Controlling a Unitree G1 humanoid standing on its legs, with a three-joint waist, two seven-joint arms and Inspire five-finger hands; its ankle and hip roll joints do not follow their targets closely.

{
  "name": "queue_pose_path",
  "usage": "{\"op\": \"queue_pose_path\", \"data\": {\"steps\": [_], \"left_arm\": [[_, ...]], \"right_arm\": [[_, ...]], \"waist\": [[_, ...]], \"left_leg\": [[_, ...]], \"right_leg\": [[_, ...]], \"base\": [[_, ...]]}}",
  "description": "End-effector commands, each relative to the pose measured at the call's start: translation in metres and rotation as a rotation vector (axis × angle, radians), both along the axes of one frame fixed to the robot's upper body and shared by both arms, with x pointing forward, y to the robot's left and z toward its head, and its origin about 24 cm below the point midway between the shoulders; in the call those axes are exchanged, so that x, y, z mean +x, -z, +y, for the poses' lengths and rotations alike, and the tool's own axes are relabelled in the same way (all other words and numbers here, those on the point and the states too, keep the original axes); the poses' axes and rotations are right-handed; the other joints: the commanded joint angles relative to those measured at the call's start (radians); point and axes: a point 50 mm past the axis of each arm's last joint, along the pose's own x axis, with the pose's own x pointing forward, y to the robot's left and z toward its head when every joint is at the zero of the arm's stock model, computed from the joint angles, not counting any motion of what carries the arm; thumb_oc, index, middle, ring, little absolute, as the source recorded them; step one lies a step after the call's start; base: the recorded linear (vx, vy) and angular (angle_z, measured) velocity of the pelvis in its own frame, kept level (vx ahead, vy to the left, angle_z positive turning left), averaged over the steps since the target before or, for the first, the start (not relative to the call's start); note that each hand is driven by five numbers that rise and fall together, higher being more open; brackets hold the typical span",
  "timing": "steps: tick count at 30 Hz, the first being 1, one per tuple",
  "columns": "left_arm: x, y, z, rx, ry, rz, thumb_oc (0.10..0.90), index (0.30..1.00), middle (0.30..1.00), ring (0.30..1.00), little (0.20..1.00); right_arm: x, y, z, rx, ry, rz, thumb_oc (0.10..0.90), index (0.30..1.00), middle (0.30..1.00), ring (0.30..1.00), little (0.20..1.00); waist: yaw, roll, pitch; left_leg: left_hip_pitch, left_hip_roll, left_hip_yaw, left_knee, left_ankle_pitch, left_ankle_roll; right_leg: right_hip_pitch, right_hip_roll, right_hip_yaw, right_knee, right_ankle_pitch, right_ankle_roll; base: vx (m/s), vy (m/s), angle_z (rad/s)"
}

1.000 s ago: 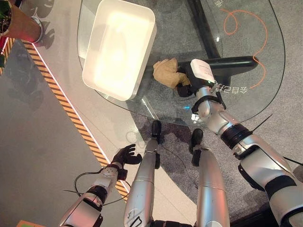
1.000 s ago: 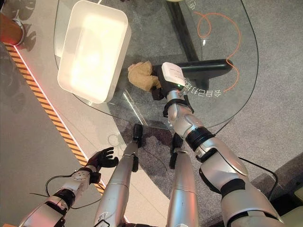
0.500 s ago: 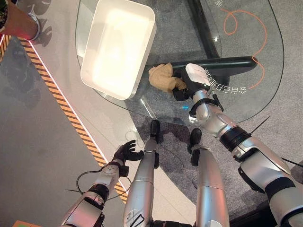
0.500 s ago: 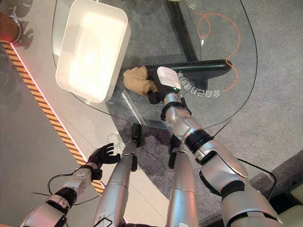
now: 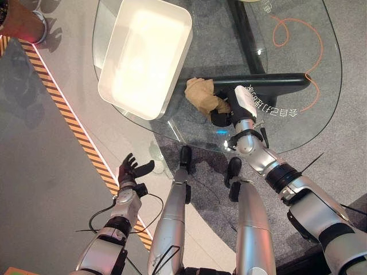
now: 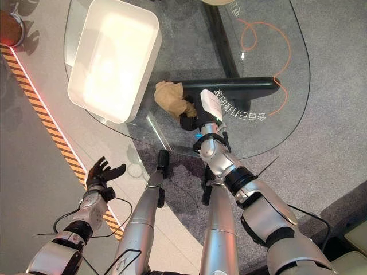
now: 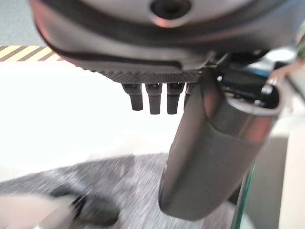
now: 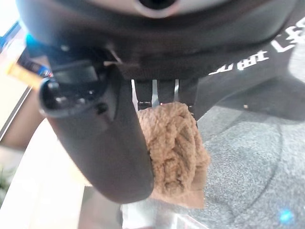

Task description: Wipe the table with a cloth and put it in the basket.

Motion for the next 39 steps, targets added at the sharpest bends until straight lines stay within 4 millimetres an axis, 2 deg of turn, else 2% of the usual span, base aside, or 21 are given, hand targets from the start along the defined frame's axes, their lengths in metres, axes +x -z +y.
{"op": "queue_pose_path", "data": {"steps": [1, 3, 8, 13, 14, 21, 23, 27, 28, 31, 35, 39], "left_arm": [[-0.011, -0.007, 0.040, 0.032, -0.227, -0.035, 0.800, 0.900, 0.900, 0.900, 0.900], [-0.011, -0.019, 0.051, 0.040, -0.336, -0.080, 0.800, 0.900, 0.900, 0.900, 0.900], [-0.019, -0.030, 0.071, 0.025, -0.537, -0.153, 0.800, 0.900, 0.900, 0.900, 0.900], [-0.024, -0.037, 0.079, 0.027, -0.626, -0.197, 0.800, 0.900, 0.900, 0.900, 0.900], [-0.026, -0.044, 0.085, 0.031, -0.686, -0.230, 0.800, 0.900, 0.900, 0.900, 0.900], [-0.027, -0.065, 0.093, 0.060, -0.749, -0.352, 0.800, 0.900, 0.900, 0.900, 0.900], [-0.021, -0.084, 0.088, 0.132, -0.714, -0.443, 0.800, 0.900, 0.900, 0.900, 0.900], [-0.020, -0.097, 0.085, 0.159, -0.681, -0.523, 0.800, 0.900, 0.900, 0.900, 0.900], [-0.018, -0.109, 0.081, 0.168, -0.645, -0.592, 0.800, 0.900, 0.900, 0.900, 0.900], [-0.013, -0.141, 0.064, 0.166, -0.507, -0.794, 0.800, 0.900, 0.900, 0.900, 0.900], [-0.013, -0.167, 0.045, 0.164, -0.363, -0.945, 0.800, 0.900, 0.900, 0.900, 0.900], [-0.014, -0.203, 0.022, 0.130, -0.172, -1.119, 0.800, 0.900, 0.900, 0.900, 0.900]], "right_arm": [[-0.013, -0.048, 0.030, 0.207, -0.126, -0.244, 0.100, 0.300, 0.300, 0.300, 0.200], [-0.019, -0.060, 0.024, 0.262, -0.113, -0.303, 0.100, 0.300, 0.300, 0.300, 0.200], [-0.033, -0.070, 0.016, 0.345, -0.106, -0.401, 0.100, 0.300, 0.300, 0.300, 0.200], [-0.041, -0.078, 0.013, 0.368, -0.111, -0.458, 0.100, 0.300, 0.300, 0.300, 0.200], [-0.047, -0.084, 0.009, 0.389, -0.121, -0.496, 0.100, 0.300, 0.300, 0.300, 0.200], [-0.061, -0.099, 0.005, 0.427, -0.150, -0.593, 0.100, 0.300, 0.300, 0.300, 0.200], [-0.066, -0.103, 0.002, 0.436, -0.157, -0.625, 0.100, 0.300, 0.300, 0.300, 0.200], [-0.070, -0.103, 0.000, 0.433, -0.160, -0.640, 0.100, 0.300, 0.300, 0.300, 0.200], [-0.071, -0.103, -0.002, 0.433, -0.161, -0.644, 0.100, 0.300, 0.300, 0.300, 0.200], [-0.076, -0.097, -0.006, 0.429, -0.162, -0.646, 0.100, 0.300, 0.300, 0.300, 0.200], [-0.082, -0.094, -0.008, 0.424, -0.173, -0.657, 0.100, 0.300, 0.300, 0.300, 0.200], [-0.087, -0.094, -0.008, 0.418, -0.202, -0.671, 0.100, 0.300, 0.300, 0.300, 0.200]], "waist": [[0.012, -0.053, 0.007], [0.006, -0.062, 0.007], [-0.006, -0.078, 0.007], [-0.013, -0.085, 0.007], [-0.017, -0.088, 0.007], [-0.022, -0.092, 0.007], [-0.023, -0.093, 0.007], [-0.023, -0.093, 0.007], [-0.022, -0.093, 0.007], [-0.021, -0.091, 0.007], [-0.021, -0.088, 0.007], [-0.025, -0.087, 0.007]], "left_leg": [[0.002, -0.057, 0.088, 0.127, -0.102, 0.091], [-0.011, -0.054, 0.087, 0.143, -0.110, 0.093], [-0.028, -0.051, 0.083, 0.165, -0.122, 0.098], [-0.037, -0.049, 0.084, 0.178, -0.128, 0.099], [-0.045, -0.048, 0.083, 0.189, -0.132, 0.100], [-0.048, -0.050, 0.080, 0.196, -0.139, 0.100], [-0.048, -0.051, 0.080, 0.197, -0.140, 0.099], [-0.047, -0.053, 0.080, 0.196, -0.141, 0.100], [-0.048, -0.054, 0.080, 0.195, -0.141, 0.102], [-0.047, -0.055, 0.079, 0.195, -0.144, 0.102], [-0.037, -0.056, 0.080, 0.186, -0.144, 0.104], [-0.027, -0.055, 0.085, 0.178, -0.143, 0.107]], "right_leg": [[0.015, 0.048, 0.038, -0.102, 0.092, 0.018], [0.004, 0.052, 0.043, -0.088, 0.085, 0.016], [-0.009, 0.062, 0.049, -0.068, 0.076, 0.012], [-0.016, 0.068, 0.054, -0.055, 0.069, 0.008], [-0.022, 0.070, 0.057, -0.044, 0.063, 0.006], [-0.024, 0.079, 0.062, -0.034, 0.057, 0.006], [-0.022, 0.084, 0.066, -0.033, 0.054, 0.005], [-0.020, 0.089, 0.069, -0.034, 0.052, 0.006], [-0.022, 0.091, 0.069, -0.031, 0.052, 0.005], [-0.020, 0.092, 0.069, -0.028, 0.049, 0.007], [-0.011, 0.095, 0.070, -0.035, 0.051, 0.009], [-0.001, 0.096, 0.070, -0.041, 0.055, 0.012]], "base": [[0.02, -0.009, -0.03], [0.01, -0.005, -0.02], [0.01, -0.008, -0.01], [0.01, -0.004, -0.04], [0.01, 0.008, -0.04], [0.01, 0.004, -0.03], [0.00, 0.000, 0.00], [0.00, 0.000, 0.00], [0.00, 0.000, 0.00], [0.00, 0.000, 0.00], [0.00, 0.000, 0.00], [0.00, 0.000, 0.00]]}}
